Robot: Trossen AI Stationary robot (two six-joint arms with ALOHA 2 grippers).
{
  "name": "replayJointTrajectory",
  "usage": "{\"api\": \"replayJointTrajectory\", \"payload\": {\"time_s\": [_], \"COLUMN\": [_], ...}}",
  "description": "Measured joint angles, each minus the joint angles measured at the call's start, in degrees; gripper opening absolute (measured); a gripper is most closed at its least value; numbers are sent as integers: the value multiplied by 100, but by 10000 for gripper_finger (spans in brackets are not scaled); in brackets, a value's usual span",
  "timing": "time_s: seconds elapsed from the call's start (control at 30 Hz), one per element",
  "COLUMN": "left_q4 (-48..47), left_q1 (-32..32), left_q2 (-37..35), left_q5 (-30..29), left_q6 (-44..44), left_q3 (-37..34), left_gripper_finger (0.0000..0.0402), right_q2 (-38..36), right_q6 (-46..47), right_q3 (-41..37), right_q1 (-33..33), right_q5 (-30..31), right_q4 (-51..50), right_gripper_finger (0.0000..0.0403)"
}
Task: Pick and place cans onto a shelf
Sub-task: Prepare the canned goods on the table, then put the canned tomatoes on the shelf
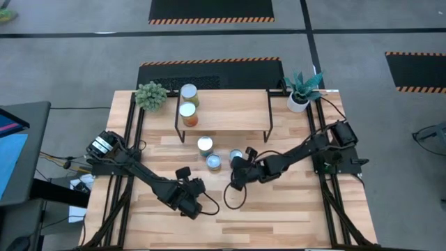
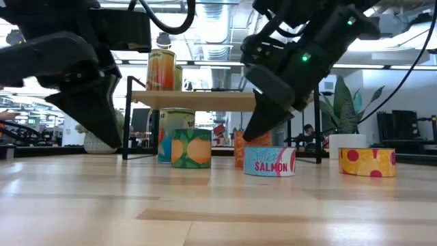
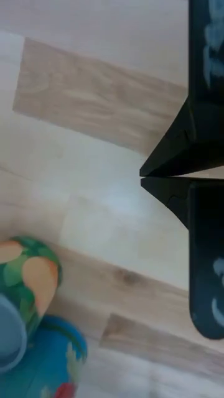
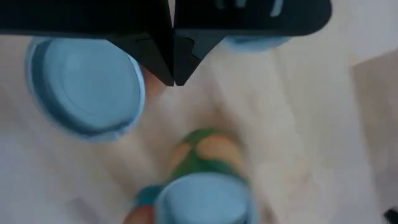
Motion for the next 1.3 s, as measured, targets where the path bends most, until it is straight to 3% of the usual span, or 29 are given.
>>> {"api": "replayJointTrajectory", "payload": {"time_s": [0.13,0.43,0.63,0.8,1.0,1.3], "left_q4": [-6,-106,-911,-984,-972,-973], "left_q1": [4,43,46,154,655,1372], "left_q2": [0,-108,-556,-821,-837,-835], "left_q5": [-55,-142,-1071,-1648,-1620,-451], "left_q6": [0,572,1125,2531,3355,4419], "left_q3": [0,50,507,555,555,555], "left_gripper_finger": [0,0,0,0,0,18], "right_q2": [-232,-1549,-2577,-3130,-3616,-3880], "right_q6": [-171,-1173,-1457,-1635,-1645,-1643], "right_q3": [0,0,2,2,2,2], "right_q1": [-34,230,542,866,1293,1544], "right_q5": [270,-164,-170,-212,-217,-191], "right_q4": [-55,-37,-55,-361,-1170,-2300], "right_gripper_finger": [12,12,12,12,12,12]}}
